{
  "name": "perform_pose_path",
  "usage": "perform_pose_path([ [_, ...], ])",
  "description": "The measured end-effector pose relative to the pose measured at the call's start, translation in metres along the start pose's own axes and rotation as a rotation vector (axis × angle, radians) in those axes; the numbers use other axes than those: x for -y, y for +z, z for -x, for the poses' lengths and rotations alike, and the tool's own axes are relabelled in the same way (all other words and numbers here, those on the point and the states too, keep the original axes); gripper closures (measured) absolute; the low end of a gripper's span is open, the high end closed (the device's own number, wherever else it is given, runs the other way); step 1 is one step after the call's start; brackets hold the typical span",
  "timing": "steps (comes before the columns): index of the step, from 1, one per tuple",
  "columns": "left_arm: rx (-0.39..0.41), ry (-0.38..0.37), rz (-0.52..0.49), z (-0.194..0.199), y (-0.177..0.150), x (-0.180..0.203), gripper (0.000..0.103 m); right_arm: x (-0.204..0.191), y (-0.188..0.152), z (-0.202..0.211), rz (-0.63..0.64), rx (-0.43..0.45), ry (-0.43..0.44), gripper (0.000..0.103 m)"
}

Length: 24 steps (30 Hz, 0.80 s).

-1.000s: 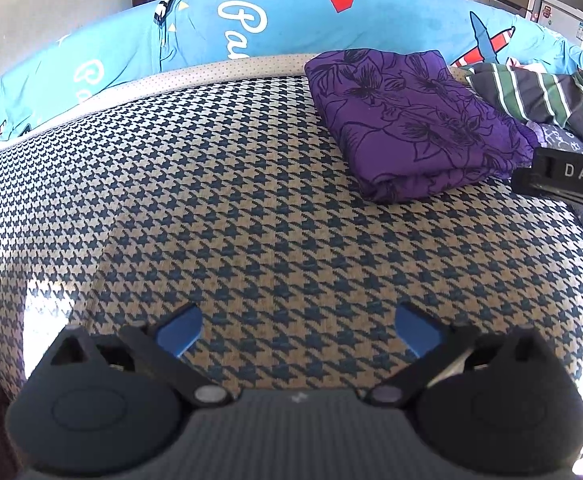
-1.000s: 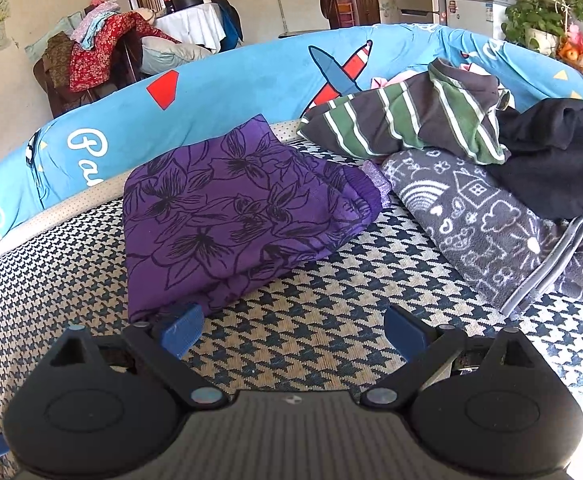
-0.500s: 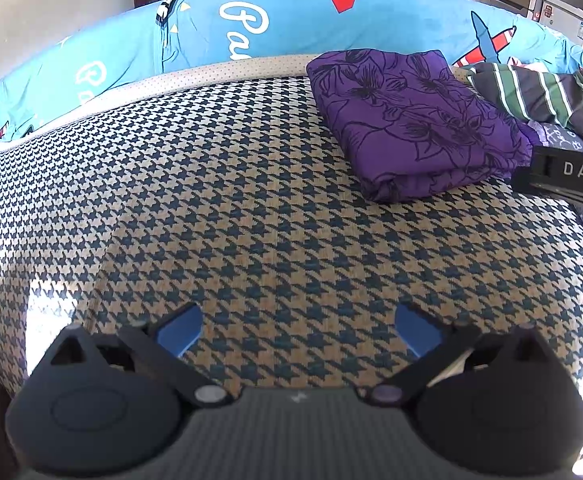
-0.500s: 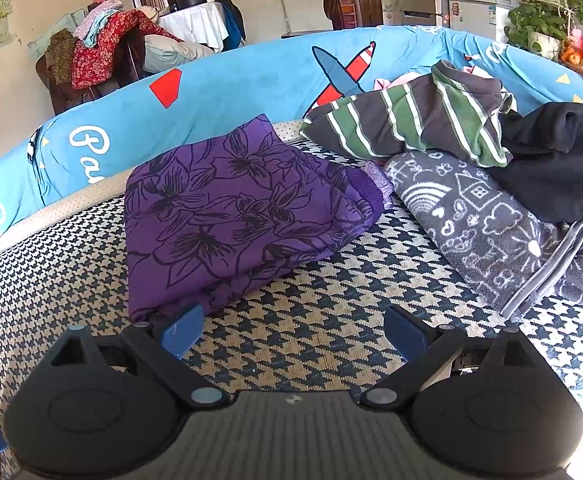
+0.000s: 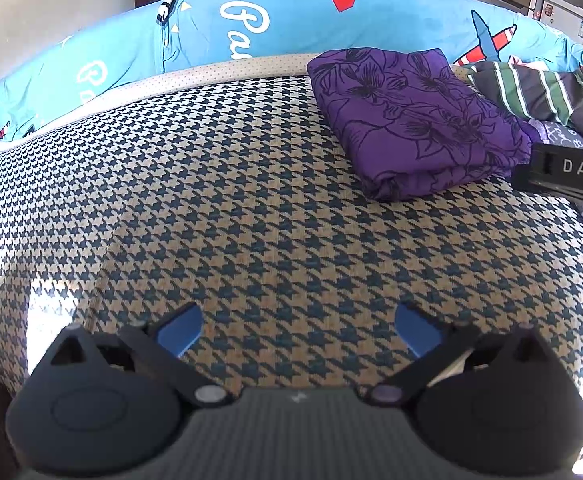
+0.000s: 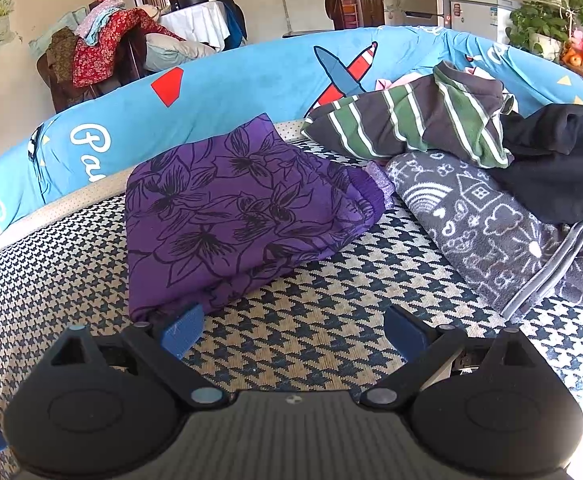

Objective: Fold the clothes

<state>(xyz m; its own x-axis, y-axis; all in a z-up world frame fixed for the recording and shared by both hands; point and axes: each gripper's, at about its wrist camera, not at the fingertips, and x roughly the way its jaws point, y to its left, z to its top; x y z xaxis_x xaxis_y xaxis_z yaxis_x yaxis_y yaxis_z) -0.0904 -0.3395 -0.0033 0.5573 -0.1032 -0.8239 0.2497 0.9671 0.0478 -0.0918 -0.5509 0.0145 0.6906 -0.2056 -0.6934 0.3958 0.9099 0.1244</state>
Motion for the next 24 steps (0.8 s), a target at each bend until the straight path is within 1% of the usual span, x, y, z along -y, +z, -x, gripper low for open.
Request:
perform_pose_path([
  [24, -0.009, 0.003, 0.004, -0.0011, -0.0004, -0.0018, 0.0, -0.0048, -0.0012, -0.0027, 0.016, -0.008, 0.0, 0.006],
])
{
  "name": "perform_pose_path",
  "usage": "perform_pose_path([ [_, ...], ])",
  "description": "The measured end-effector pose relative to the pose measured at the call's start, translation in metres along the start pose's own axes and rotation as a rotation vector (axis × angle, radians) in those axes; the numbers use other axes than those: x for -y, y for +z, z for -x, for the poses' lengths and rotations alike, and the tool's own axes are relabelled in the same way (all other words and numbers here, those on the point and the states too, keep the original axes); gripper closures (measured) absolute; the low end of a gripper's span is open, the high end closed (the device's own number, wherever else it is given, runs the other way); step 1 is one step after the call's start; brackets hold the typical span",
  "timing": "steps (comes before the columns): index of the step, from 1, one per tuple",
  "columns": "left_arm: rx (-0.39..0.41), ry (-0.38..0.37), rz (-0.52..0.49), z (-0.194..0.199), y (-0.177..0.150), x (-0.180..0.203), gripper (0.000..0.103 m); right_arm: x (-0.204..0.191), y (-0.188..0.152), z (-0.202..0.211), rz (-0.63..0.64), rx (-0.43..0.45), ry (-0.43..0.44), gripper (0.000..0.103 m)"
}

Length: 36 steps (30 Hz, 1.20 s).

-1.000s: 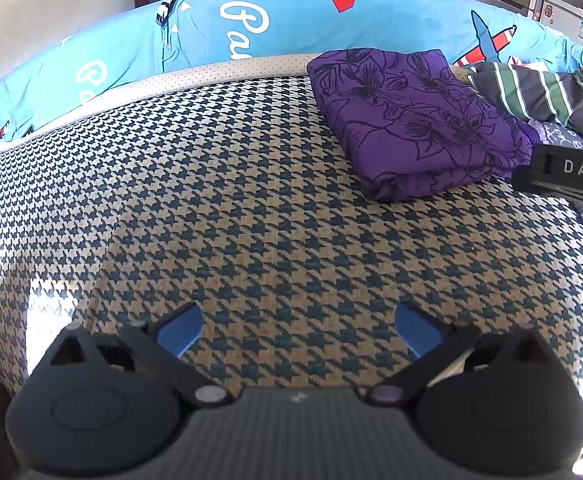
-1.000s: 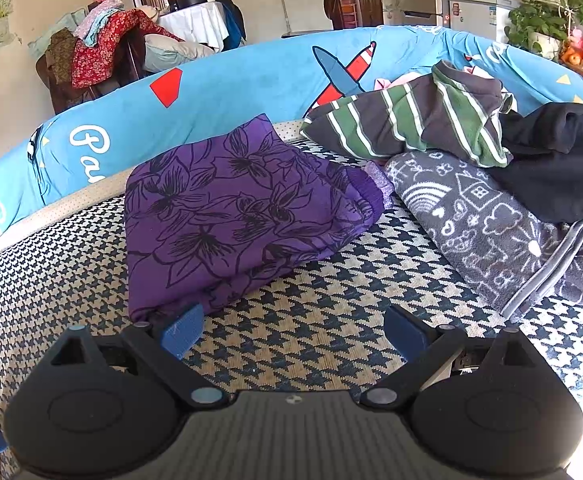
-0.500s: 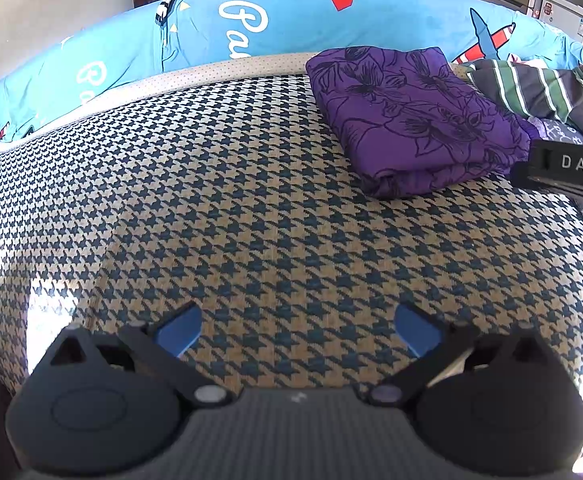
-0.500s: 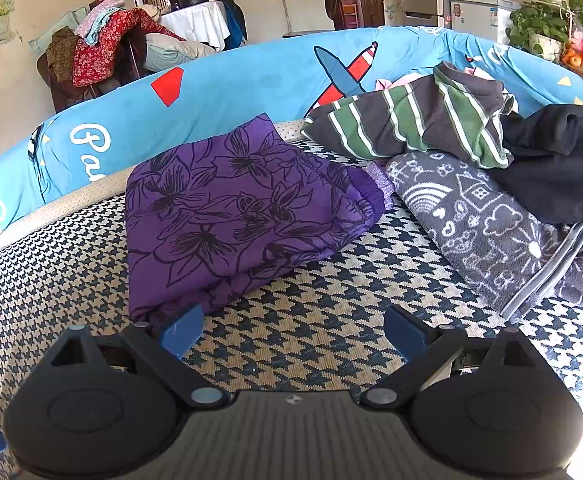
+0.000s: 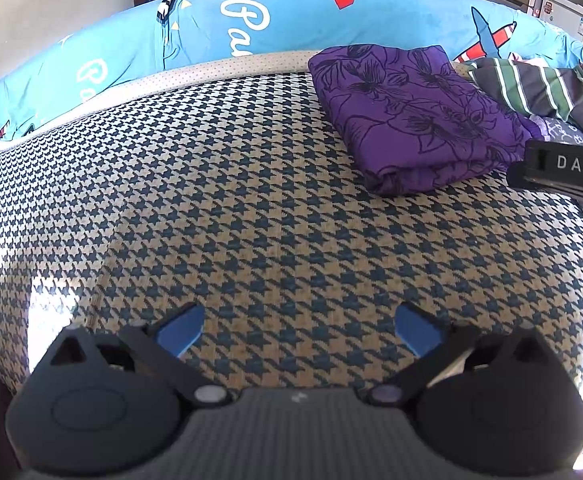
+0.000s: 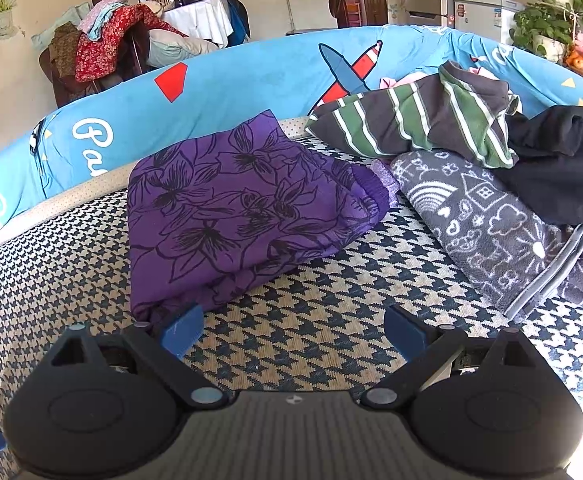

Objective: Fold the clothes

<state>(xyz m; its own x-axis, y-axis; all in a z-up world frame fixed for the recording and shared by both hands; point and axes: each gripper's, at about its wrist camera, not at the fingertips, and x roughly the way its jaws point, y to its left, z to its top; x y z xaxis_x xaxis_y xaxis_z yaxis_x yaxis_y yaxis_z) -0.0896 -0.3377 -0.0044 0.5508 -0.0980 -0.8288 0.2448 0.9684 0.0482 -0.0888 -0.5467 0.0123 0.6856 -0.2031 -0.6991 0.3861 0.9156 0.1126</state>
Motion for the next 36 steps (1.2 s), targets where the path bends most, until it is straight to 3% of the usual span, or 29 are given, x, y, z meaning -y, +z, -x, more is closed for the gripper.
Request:
perform_pose_path([
  [17, -0.039, 0.031, 0.018, -0.008, -0.013, -0.034, 0.0, -0.024, -0.007, -0.001, 0.043, -0.007, 0.034, 0.006],
  [24, -0.078, 0.039, 0.05, -0.014, -0.018, -0.055, 0.0, -0.053, -0.018, -0.002, 0.1, -0.027, 0.068, 0.006],
  [36, -0.049, 0.062, 0.03, -0.01, -0.024, -0.084, 0.0, -0.111, -0.039, -0.004, 0.19, -0.051, 0.123, 0.006],
])
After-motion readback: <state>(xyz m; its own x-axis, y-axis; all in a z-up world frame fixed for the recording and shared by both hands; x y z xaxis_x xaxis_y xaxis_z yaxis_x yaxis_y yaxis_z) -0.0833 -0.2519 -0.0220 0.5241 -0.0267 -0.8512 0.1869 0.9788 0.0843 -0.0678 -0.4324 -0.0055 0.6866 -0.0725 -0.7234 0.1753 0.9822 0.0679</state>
